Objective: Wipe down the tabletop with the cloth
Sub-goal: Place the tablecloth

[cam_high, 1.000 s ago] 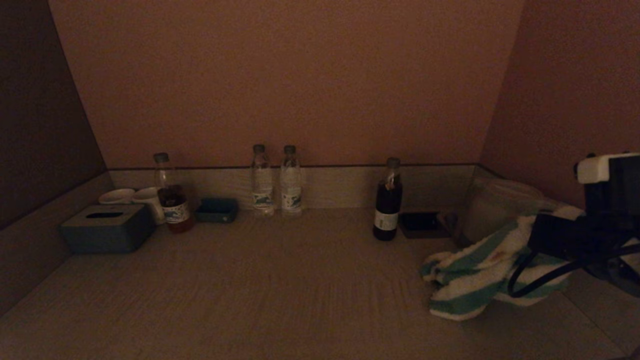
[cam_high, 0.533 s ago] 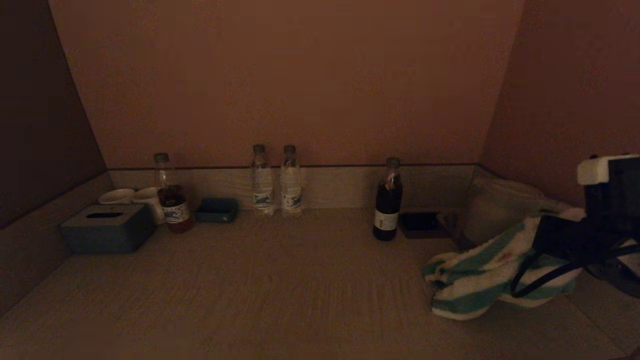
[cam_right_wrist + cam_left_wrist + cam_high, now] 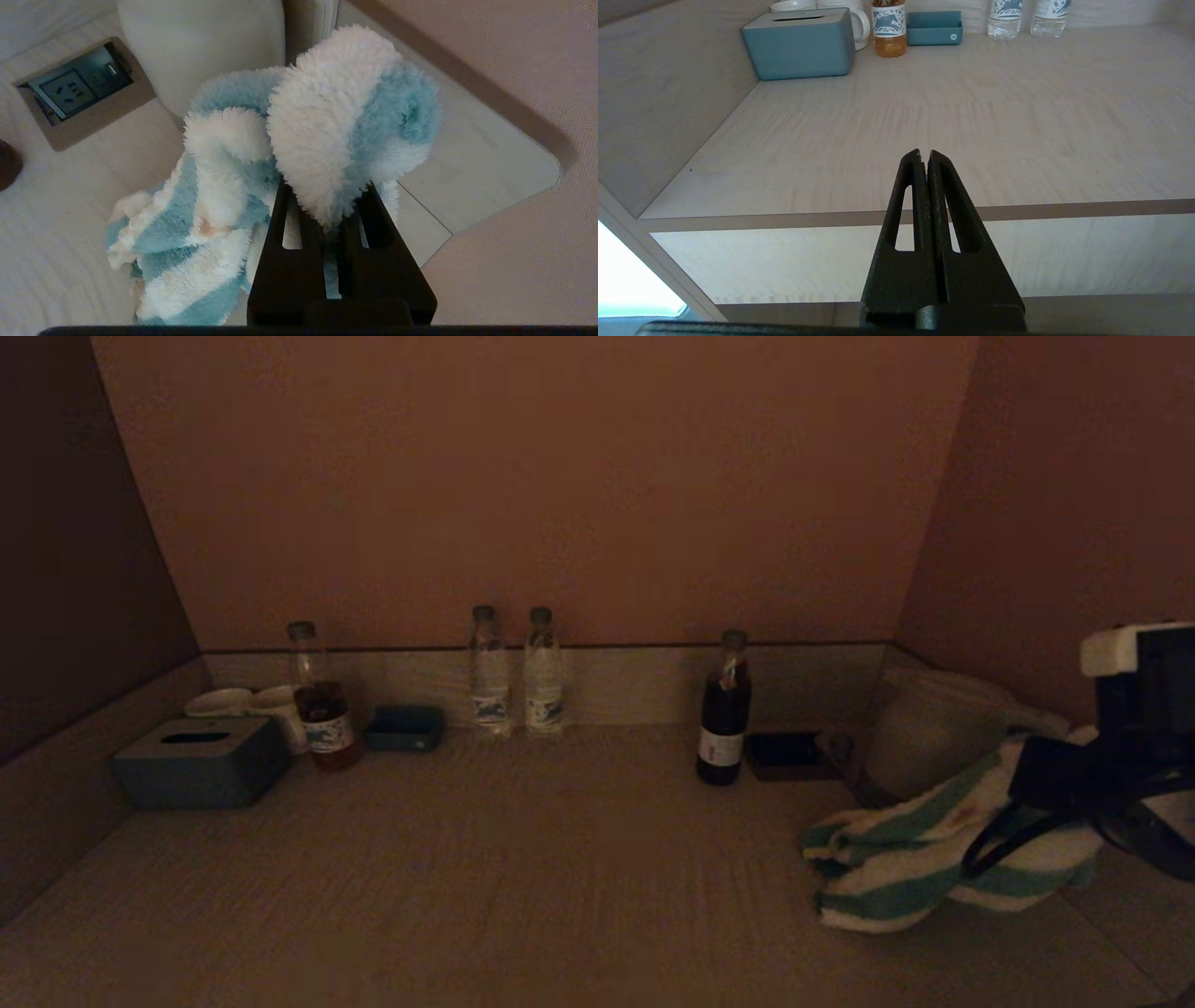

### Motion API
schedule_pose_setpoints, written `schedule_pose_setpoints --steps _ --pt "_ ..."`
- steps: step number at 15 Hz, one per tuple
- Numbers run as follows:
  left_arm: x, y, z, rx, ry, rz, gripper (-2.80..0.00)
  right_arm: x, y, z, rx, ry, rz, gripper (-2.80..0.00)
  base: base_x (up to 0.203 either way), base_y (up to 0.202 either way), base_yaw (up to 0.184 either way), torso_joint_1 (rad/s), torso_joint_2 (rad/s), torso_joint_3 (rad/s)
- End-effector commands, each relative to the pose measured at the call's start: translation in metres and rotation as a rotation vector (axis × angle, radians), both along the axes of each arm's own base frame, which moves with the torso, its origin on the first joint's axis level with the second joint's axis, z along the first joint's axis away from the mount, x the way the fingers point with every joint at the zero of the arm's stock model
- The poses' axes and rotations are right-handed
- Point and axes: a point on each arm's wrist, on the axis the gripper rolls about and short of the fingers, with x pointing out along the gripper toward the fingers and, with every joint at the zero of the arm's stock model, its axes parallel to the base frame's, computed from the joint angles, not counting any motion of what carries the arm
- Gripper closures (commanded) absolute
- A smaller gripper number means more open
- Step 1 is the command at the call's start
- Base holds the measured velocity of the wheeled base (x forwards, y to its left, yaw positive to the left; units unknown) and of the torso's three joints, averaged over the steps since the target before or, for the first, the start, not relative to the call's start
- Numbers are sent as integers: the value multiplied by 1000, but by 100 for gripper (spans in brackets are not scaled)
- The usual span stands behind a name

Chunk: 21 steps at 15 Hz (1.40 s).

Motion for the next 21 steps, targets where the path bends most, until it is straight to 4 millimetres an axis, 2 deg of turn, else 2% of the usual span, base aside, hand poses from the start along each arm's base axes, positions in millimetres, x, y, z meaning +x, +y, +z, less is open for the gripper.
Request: schedule_pose_setpoints --steps 1,15,16,21 --pt "0 0 0 0 1 1 0 3 0 -3 0 11 -5 0 0 0 0 0 0 0" --pt "0 0 0 0 1 1 0 6 -1 -7 2 28 -7 0 0 0 0 0 0 0" --pt "0 0 0 0 1 1 0 6 -1 -7 2 28 -7 -280 0 0 0 0 0 0" --pt "0 0 0 0 1 1 0 6 -1 -6 2 25 -5 -280 0 0 0 0 0 0"
